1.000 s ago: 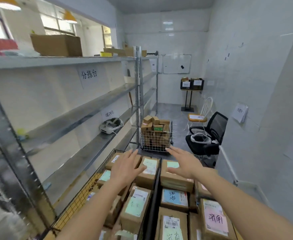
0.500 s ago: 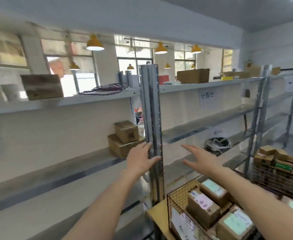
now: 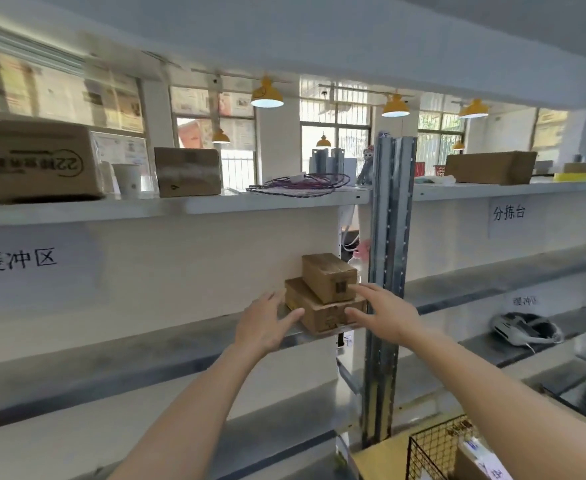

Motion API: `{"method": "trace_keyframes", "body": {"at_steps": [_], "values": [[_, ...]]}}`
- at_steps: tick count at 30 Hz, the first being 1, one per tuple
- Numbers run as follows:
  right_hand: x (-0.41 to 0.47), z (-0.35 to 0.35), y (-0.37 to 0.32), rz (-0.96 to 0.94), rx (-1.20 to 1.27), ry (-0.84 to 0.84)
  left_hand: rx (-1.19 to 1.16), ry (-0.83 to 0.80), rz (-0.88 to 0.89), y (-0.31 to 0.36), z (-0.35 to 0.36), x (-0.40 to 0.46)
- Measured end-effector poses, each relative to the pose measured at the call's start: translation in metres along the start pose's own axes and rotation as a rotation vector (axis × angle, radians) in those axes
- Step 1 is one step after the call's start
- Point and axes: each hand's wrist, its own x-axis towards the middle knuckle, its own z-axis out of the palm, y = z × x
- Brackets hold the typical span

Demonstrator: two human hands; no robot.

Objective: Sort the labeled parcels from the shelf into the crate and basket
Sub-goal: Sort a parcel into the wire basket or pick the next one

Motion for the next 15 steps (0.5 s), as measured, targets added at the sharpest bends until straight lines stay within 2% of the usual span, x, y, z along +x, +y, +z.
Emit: {"method": "trace_keyframes", "body": {"at_steps": [5,15], "values": [[0.063,0.016,0.006,0.06,-0.002,0.02,-0.056,-0.018,-0.002,-0.021,0.022,0.073],[0.173,0.054,0.031,0.246,0.091,0.034,-0.19,-0.171,0.074,-0.04,0.091,0.195]]}}
